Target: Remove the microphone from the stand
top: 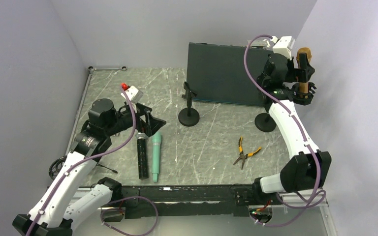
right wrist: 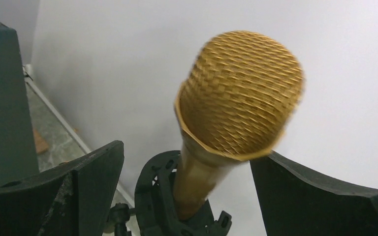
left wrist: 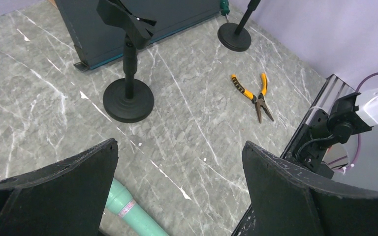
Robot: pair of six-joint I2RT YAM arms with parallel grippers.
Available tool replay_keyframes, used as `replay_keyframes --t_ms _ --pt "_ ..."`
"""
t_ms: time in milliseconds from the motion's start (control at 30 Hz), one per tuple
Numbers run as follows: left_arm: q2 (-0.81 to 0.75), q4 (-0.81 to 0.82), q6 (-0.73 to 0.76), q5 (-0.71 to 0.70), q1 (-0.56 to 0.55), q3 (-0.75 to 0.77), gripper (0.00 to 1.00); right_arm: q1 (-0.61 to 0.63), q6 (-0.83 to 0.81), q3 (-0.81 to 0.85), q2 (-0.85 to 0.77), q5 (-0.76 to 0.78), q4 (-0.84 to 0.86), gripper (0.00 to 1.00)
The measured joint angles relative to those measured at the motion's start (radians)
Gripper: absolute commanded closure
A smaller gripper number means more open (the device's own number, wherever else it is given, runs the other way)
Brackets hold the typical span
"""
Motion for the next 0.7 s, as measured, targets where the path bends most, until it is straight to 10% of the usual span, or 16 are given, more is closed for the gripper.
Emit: replay_keyframes --t_ms 200,700 --pt "0.009 0.0 0.0 0.002 -0.023 0.0 0.01 -0.045 -0.098 0.008 0.068 -0.009 0.088 0.04" --pt "0.013 0.0 0.001 0.002 -0.043 0.0 0.01 -0.066 -0.217 0.009 0.092 -0.023 0.201 0.54"
